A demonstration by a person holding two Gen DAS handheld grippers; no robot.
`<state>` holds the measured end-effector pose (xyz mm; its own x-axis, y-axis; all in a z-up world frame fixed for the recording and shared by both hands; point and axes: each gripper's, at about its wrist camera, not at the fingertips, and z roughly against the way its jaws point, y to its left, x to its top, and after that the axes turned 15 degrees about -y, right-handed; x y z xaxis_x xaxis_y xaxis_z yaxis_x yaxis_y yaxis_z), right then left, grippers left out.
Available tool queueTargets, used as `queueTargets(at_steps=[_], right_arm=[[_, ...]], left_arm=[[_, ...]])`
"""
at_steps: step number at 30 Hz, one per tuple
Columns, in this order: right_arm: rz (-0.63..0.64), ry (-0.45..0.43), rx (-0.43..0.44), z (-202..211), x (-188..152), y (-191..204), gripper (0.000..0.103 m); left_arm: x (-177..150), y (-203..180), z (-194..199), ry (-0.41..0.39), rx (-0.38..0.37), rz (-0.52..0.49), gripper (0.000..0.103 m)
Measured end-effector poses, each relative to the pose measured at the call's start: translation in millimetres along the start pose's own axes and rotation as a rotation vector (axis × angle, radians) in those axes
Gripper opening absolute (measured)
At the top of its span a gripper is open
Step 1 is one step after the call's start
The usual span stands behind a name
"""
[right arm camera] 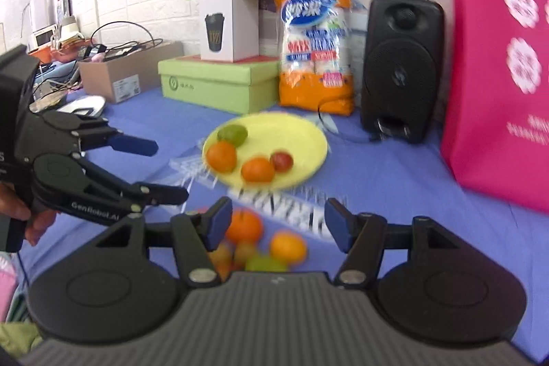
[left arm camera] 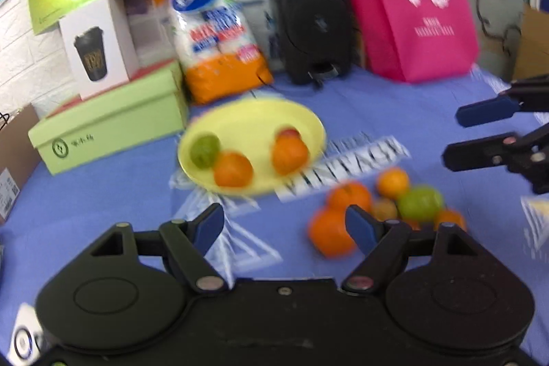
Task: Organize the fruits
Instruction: 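Grasp a tangerine with the left tool while the right tool grasps an orange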
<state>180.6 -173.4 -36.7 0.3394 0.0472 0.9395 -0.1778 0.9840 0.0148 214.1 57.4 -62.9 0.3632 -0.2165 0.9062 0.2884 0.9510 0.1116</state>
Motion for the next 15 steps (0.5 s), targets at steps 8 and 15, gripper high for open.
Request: queueTargets(at_steps=[8,15], right_arm=[[0.017,0.122,-0.014,24,-67,25,0.063],[0.068,0.161,-0.021,13,-78,34,0.063]], left_arm=[[-23,-28,-18,0.025,-0.027,-0.106,0.078],[-31,-24,-38,0.065,-0.013,-0.096,0.074]])
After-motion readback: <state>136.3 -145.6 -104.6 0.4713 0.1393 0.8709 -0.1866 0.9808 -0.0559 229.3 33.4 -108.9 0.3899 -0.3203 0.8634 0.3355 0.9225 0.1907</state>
